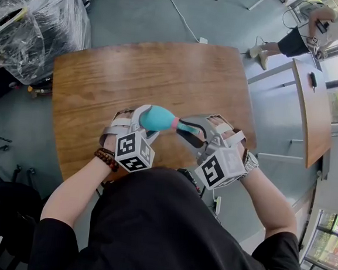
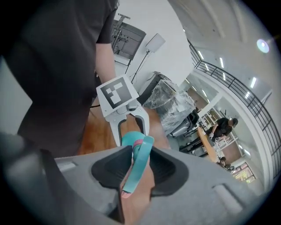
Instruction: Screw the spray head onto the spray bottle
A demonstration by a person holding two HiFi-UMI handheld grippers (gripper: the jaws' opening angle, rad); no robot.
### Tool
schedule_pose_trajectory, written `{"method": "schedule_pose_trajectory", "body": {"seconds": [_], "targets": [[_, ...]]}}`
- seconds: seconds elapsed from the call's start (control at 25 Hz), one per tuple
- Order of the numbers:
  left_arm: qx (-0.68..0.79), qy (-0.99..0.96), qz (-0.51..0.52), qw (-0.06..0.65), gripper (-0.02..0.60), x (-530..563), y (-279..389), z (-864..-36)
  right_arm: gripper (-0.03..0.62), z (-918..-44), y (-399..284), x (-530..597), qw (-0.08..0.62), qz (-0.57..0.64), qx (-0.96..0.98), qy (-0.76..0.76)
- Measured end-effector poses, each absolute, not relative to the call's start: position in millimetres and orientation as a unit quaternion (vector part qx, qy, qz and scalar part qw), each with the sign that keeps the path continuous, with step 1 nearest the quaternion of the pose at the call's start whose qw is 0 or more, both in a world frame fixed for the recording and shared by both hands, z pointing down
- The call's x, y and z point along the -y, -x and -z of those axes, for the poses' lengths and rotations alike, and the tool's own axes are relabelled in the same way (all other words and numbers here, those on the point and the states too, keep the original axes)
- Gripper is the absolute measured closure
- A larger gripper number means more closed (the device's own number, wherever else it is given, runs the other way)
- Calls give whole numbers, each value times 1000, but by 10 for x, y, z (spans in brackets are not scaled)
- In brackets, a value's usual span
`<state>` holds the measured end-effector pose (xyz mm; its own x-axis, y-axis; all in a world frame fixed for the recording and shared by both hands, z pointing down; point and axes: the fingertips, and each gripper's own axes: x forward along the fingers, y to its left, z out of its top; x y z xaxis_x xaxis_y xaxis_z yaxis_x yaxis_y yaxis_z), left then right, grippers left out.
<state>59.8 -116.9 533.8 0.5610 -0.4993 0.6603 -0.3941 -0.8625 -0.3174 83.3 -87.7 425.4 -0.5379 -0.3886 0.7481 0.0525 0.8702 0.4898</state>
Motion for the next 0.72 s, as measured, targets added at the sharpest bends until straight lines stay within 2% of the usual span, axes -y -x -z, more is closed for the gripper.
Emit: {"method": "schedule_pose_trajectory", "body": {"seconds": [0.2, 0.48, 0.72], "targets": [[-252, 879, 398, 72, 201, 1169, -603, -5366, 484, -4314, -833, 848, 460, 243, 849, -89], [-251, 858, 434, 111, 201, 1181, -576, -5416, 490, -4310, -873, 793, 501, 239, 829, -71], [-241, 839, 464, 151, 201, 1167, -579, -5424, 493, -4406, -936, 735, 552, 315, 772, -32]]}}
